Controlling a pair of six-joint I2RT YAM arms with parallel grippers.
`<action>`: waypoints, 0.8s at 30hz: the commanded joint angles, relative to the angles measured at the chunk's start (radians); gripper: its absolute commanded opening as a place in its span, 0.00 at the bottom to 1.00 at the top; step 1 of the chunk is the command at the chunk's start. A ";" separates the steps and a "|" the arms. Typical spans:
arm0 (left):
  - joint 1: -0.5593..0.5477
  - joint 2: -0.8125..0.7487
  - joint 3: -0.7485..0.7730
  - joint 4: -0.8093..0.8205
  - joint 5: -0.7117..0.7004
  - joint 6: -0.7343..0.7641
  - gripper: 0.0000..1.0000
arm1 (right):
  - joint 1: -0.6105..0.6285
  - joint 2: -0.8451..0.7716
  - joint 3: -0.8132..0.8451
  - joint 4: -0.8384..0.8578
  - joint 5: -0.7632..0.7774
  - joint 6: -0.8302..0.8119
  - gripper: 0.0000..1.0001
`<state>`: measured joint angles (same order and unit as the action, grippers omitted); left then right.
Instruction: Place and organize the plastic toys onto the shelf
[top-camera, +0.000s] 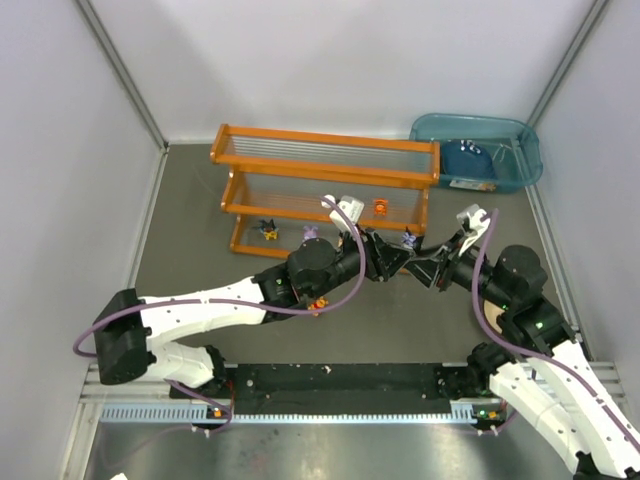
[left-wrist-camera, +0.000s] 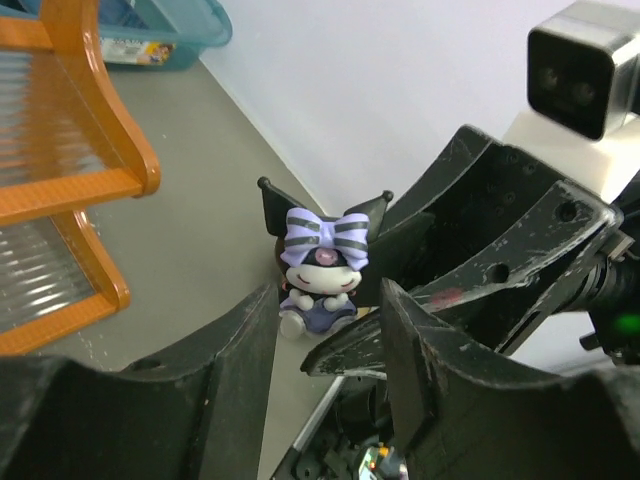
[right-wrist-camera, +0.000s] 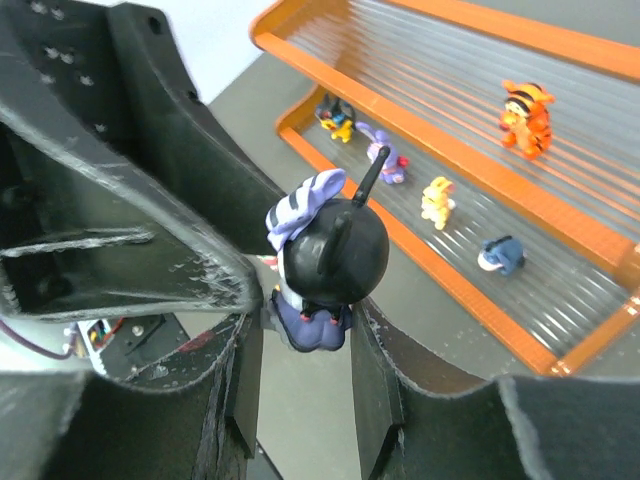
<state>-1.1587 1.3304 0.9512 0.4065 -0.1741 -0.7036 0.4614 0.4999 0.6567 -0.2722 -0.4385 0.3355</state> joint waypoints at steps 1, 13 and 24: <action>-0.010 -0.048 0.037 -0.099 0.047 0.033 0.52 | -0.010 0.012 0.058 0.042 0.060 -0.027 0.00; 0.010 -0.027 0.153 -0.291 0.062 0.093 0.58 | -0.009 0.032 0.063 0.047 0.008 -0.029 0.00; 0.116 0.007 0.222 -0.316 0.220 0.101 0.58 | -0.009 0.042 0.060 0.060 -0.042 -0.026 0.00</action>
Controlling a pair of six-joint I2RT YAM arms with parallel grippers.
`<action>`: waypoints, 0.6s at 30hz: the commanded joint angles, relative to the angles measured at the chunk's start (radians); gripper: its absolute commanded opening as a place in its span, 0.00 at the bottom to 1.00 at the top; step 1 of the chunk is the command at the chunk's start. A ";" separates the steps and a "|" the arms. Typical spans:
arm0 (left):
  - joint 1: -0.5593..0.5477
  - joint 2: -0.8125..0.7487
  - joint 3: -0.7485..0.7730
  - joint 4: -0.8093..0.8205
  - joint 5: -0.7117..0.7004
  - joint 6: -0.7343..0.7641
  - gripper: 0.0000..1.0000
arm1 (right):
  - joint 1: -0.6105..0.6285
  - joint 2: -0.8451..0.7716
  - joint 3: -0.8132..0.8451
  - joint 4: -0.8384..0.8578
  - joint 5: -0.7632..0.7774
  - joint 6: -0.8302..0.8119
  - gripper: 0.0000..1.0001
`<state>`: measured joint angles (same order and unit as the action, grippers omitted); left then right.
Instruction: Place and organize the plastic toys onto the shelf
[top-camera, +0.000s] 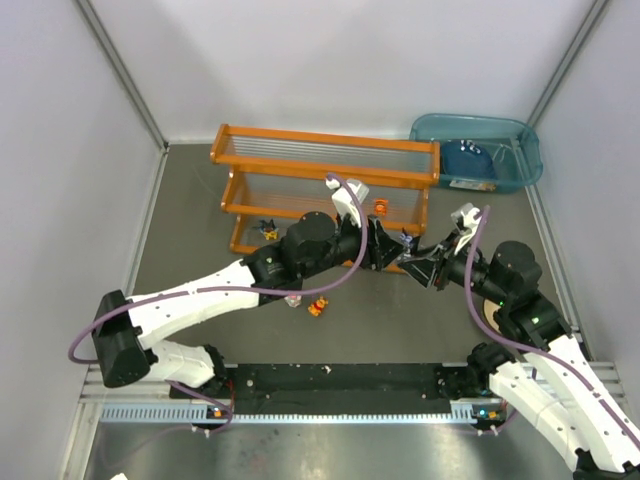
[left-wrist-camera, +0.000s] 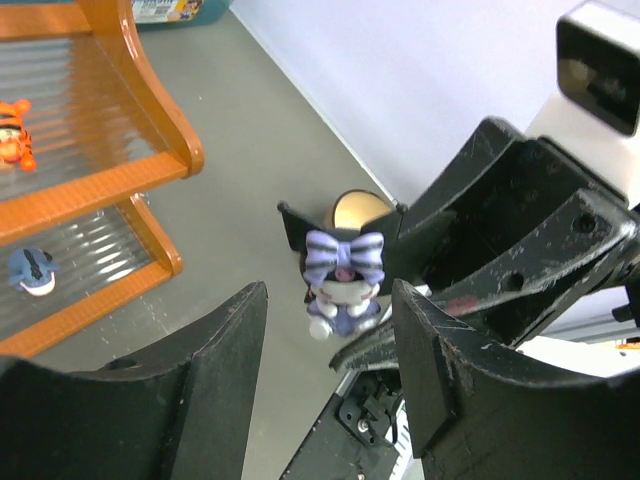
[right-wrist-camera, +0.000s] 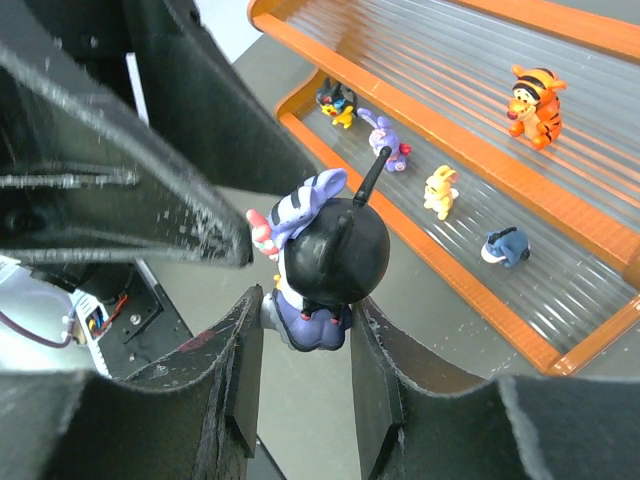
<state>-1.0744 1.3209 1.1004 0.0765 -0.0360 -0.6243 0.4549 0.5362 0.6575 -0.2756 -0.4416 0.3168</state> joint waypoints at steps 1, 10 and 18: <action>0.040 0.021 0.081 0.013 0.090 0.023 0.58 | -0.004 0.005 0.057 0.065 -0.042 -0.005 0.00; 0.054 0.080 0.128 0.005 0.180 0.020 0.57 | -0.001 0.005 0.053 0.069 -0.037 -0.007 0.00; 0.054 0.074 0.108 -0.014 0.208 0.015 0.53 | -0.001 0.002 0.054 0.069 -0.031 -0.013 0.00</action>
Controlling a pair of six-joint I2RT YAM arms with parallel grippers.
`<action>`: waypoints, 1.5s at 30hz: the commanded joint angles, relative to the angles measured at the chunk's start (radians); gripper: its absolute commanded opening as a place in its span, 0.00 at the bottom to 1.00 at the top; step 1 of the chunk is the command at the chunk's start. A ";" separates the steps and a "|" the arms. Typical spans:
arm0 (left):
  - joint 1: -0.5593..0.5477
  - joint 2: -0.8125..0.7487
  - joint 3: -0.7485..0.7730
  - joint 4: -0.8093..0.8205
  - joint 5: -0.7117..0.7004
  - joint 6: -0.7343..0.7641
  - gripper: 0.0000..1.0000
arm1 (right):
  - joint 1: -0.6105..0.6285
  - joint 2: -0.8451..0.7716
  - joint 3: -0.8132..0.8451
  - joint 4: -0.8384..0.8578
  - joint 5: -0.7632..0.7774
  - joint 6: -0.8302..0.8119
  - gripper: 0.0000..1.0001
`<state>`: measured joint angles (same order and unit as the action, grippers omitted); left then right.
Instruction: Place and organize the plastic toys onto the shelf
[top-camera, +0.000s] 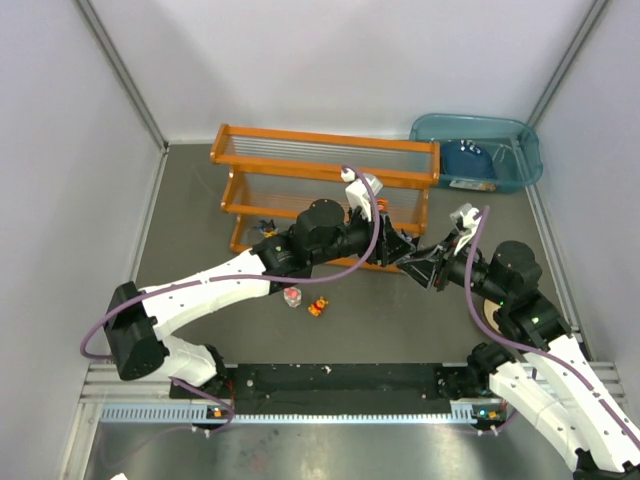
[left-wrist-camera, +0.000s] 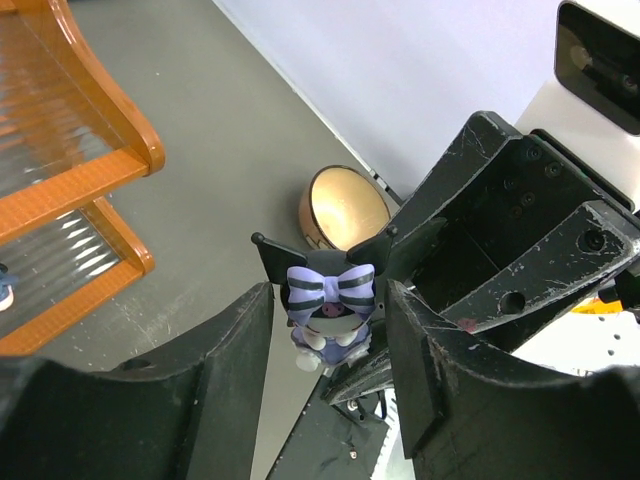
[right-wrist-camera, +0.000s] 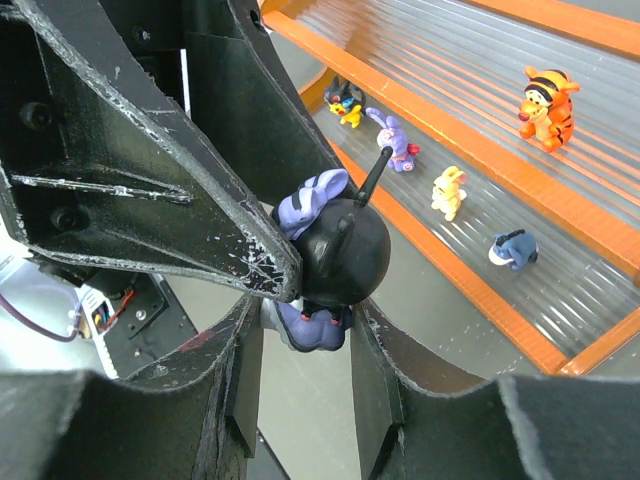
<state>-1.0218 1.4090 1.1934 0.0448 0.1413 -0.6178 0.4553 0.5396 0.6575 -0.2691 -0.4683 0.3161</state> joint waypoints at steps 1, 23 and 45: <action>0.002 -0.016 0.012 0.017 0.030 0.009 0.52 | -0.001 0.000 0.054 0.062 -0.006 -0.011 0.00; 0.002 0.007 0.022 0.046 0.055 0.021 0.00 | -0.003 -0.007 0.050 0.064 -0.018 -0.009 0.24; 0.107 -0.278 -0.316 0.234 -0.311 0.294 0.00 | -0.003 -0.170 0.036 0.047 0.261 0.026 0.99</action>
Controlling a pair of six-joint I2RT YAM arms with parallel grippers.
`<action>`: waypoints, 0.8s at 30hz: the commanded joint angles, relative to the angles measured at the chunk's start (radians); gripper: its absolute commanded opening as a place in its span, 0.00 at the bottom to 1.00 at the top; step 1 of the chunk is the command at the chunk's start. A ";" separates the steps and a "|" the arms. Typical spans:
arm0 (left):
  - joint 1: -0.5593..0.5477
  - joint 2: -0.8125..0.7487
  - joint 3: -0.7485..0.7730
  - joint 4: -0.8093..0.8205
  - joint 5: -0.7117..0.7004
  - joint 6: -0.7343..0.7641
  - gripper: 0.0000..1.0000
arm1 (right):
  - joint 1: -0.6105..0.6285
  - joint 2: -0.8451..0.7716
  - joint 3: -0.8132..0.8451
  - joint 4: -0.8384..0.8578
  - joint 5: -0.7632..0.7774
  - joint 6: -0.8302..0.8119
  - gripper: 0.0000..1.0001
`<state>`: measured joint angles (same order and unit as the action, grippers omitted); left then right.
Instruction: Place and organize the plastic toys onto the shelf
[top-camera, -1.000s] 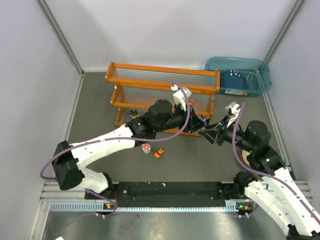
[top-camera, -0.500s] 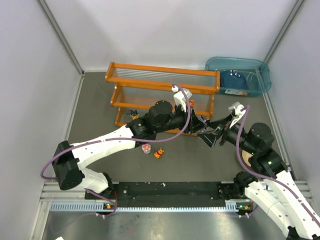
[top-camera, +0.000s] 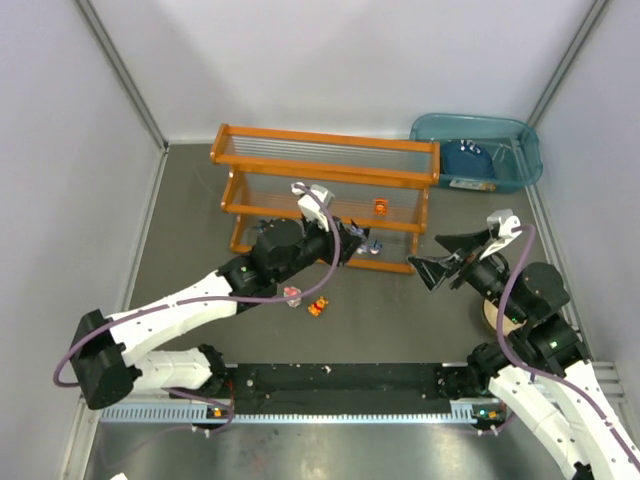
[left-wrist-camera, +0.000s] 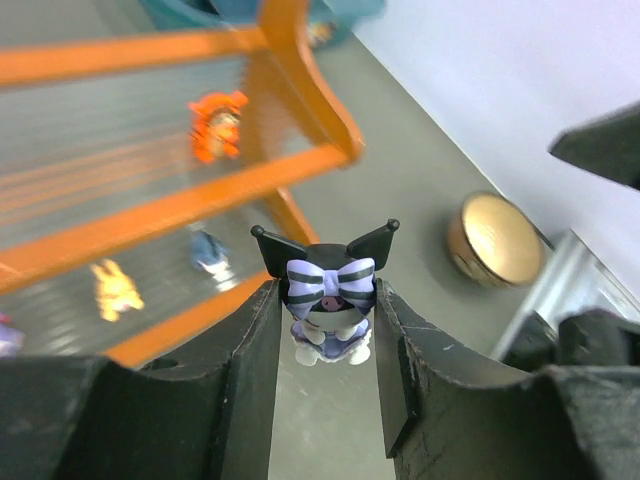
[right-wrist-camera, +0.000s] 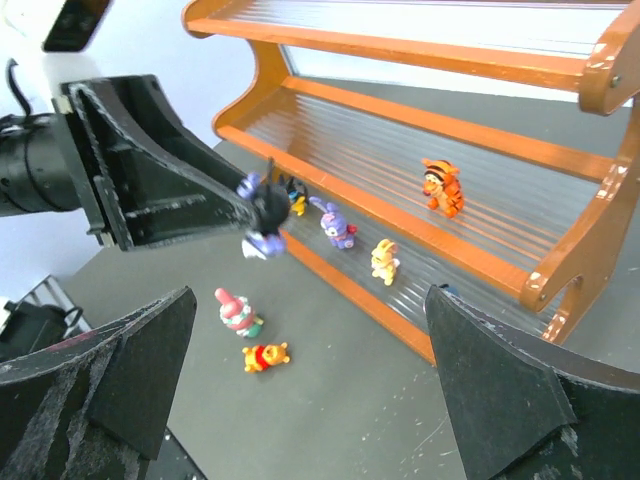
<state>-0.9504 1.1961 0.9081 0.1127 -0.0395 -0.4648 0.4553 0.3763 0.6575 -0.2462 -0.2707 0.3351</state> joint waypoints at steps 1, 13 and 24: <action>0.042 -0.067 -0.035 0.174 -0.144 0.161 0.00 | -0.001 -0.007 0.031 0.021 0.067 0.008 0.99; 0.082 0.065 -0.083 0.446 -0.249 0.391 0.00 | -0.003 -0.014 0.014 0.016 0.097 0.005 0.99; 0.151 0.212 -0.114 0.673 -0.261 0.385 0.00 | -0.003 -0.013 0.005 0.013 0.114 -0.002 0.99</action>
<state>-0.8246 1.3724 0.8032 0.6117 -0.2886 -0.0841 0.4553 0.3729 0.6563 -0.2481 -0.1753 0.3408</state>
